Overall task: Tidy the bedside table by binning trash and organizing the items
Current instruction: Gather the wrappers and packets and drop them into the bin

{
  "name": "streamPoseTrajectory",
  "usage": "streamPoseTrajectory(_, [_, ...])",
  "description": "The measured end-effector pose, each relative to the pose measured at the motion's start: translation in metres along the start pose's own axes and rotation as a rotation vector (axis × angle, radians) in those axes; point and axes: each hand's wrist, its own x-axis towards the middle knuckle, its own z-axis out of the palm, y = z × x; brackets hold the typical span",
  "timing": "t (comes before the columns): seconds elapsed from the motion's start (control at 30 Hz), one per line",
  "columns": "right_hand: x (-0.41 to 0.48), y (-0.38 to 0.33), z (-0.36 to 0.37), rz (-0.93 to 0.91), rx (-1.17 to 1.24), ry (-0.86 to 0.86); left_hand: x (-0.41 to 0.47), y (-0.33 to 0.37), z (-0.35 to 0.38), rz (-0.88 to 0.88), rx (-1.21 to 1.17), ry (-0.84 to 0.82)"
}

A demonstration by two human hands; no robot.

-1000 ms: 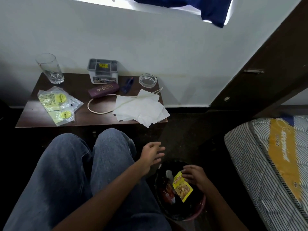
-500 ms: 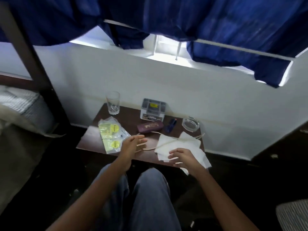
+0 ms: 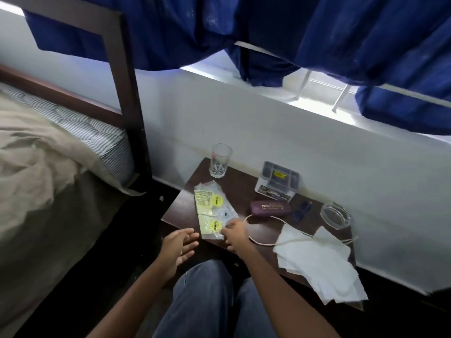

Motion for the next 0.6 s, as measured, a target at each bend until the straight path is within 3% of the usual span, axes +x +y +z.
streamPoseTrajectory(0.2, [0.019,0.006,0.037,-0.038,-0.247,0.211,0.004,-0.005,-0.014,-0.042,0.034,0.005])
streamPoseTrajectory(0.3, [0.021,0.008,0.039,-0.033,-0.235,0.244,0.003,-0.004,-0.019,-0.053,0.018,0.006])
streamPoseTrajectory(0.47, [0.022,0.004,0.030,-0.131,-0.043,0.180,0.004,0.000,-0.025,-0.074,-0.060,0.002])
streamPoseTrajectory(0.6, [-0.003,-0.019,-0.002,-0.402,-0.075,0.081,0.000,0.003,-0.021,-0.056,-0.127,-0.062])
